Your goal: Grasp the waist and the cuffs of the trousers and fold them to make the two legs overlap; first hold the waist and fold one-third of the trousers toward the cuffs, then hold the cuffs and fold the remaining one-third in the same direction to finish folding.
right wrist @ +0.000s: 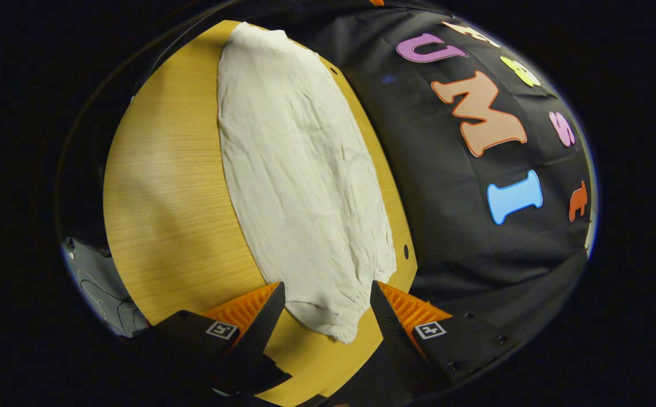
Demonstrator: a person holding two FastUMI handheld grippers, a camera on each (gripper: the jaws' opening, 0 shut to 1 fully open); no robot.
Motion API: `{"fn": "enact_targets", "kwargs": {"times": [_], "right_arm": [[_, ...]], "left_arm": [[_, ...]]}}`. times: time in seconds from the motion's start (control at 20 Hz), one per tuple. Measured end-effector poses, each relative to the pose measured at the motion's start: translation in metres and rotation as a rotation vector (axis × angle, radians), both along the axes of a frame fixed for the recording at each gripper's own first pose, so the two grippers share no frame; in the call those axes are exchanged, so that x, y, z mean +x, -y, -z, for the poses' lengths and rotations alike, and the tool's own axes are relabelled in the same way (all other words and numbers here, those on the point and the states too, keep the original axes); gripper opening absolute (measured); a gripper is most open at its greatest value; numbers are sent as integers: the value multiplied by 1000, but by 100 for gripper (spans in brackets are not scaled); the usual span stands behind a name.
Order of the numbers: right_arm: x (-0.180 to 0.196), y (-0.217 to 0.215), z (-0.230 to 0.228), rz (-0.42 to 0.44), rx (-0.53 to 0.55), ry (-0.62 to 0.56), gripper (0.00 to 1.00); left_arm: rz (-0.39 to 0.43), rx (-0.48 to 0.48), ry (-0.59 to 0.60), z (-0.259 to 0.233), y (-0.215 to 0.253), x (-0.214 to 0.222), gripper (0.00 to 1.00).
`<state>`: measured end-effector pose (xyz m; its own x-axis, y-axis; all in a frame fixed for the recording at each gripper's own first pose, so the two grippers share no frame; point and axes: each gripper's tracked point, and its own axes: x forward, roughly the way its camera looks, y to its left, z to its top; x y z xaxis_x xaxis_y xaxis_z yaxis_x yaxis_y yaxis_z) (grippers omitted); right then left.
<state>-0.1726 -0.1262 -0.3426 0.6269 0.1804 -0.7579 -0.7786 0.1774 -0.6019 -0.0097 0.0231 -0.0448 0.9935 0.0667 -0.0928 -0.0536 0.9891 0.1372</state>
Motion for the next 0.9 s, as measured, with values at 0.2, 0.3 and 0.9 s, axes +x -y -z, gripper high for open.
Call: {"fn": "enact_targets", "kwargs": {"times": [0.2,0.3,0.9], "right_arm": [[-3,9,16,-28,-49,-38,100],[1,10,17,-39,-57,-32,96],[26,2,45,1,-66,-53,58]], "left_arm": [[-11,-3,-15,6,-4,-3,95],[-16,6,-18,7,-5,-3,95],[-35,64,-56,22,-21,-13,96]]}}
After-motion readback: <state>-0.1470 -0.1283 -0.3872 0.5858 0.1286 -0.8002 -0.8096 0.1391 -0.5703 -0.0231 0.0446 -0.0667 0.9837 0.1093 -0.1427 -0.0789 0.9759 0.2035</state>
